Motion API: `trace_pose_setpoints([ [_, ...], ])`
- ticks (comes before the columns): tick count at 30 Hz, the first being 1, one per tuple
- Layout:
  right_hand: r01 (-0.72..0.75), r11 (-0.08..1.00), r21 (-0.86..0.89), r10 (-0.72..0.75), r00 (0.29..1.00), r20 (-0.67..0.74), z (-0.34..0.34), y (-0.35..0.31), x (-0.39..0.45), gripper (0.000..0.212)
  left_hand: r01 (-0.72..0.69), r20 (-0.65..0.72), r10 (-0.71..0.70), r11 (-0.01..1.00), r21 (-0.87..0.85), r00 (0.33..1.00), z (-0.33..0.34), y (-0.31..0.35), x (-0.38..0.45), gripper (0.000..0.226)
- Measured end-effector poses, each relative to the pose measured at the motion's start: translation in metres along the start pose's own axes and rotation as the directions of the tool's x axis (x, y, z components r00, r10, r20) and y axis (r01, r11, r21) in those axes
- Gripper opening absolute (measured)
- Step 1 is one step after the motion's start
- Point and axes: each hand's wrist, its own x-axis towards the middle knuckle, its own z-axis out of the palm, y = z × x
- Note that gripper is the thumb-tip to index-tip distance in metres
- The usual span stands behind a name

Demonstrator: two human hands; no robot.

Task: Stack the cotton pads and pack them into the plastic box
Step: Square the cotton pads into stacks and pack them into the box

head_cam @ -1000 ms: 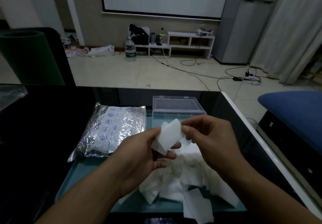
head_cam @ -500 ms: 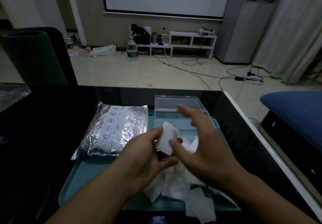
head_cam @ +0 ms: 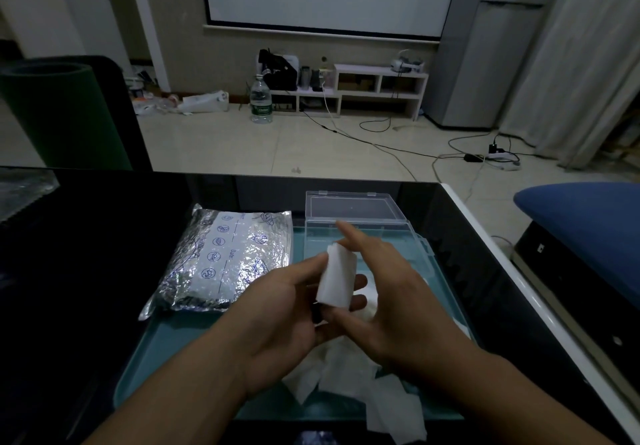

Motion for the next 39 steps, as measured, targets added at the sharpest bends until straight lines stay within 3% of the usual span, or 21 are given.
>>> trace_pose_setpoints([
  [5,-0.011,0.998,0.057,0.009,1.000,0.024,0.000,-0.003,-0.001,0.099,0.013,0.085,-0.010,0.999,-0.040,0.996,0.001,0.003,-0.002,0.049],
  [8,-0.007,0.993,0.118,0.000,0.998,0.060,0.001,-0.007,-0.002,0.098,-0.013,0.160,0.017,1.000,-0.023,0.987,0.003,0.004,-0.006,0.042],
  [12,-0.038,0.992,0.118,0.029,0.996,0.080,-0.011,-0.007,0.000,0.098,-0.099,0.051,0.097,0.994,0.043,0.994,0.004,0.000,-0.004,0.029],
  [17,-0.310,0.949,0.059,0.313,0.948,-0.058,-0.047,0.029,0.005,0.033,-0.110,-0.155,0.109,0.994,0.003,0.982,-0.003,0.003,-0.001,0.025],
  [20,-0.479,0.870,-0.117,0.485,0.874,0.025,-0.056,0.051,0.000,0.006,-0.080,-0.162,0.066,0.993,-0.085,0.985,-0.002,0.006,-0.002,0.036],
  [23,-0.516,0.832,-0.203,0.547,0.824,0.147,-0.046,0.051,-0.003,0.020,-0.069,-0.132,0.050,0.988,-0.141,0.990,0.000,0.007,-0.001,0.048],
  [28,-0.499,0.806,-0.319,0.566,0.807,0.169,-0.028,0.044,-0.001,0.046,-0.090,-0.137,0.073,0.988,-0.123,0.988,-0.002,0.002,0.000,0.047],
  [32,-0.535,0.817,-0.218,0.571,0.802,0.173,-0.020,0.045,0.003,0.049,-0.097,-0.145,0.078,0.987,-0.126,0.986,-0.006,0.003,0.002,0.047],
  [35,-0.560,0.816,-0.147,0.579,0.794,0.185,-0.020,0.047,0.007,0.039,-0.096,-0.137,0.079,0.988,-0.120,0.987,-0.007,0.003,0.003,0.048],
  [37,-0.554,0.813,-0.181,0.581,0.790,0.193,-0.018,0.049,0.005,0.028,-0.096,-0.136,0.080,0.989,-0.115,0.988,-0.006,0.003,0.002,0.048],
  [39,-0.537,0.811,-0.234,0.583,0.779,0.230,-0.016,0.051,0.003,0.037,-0.097,-0.137,0.082,0.989,-0.111,0.987,-0.006,0.002,0.002,0.048],
])
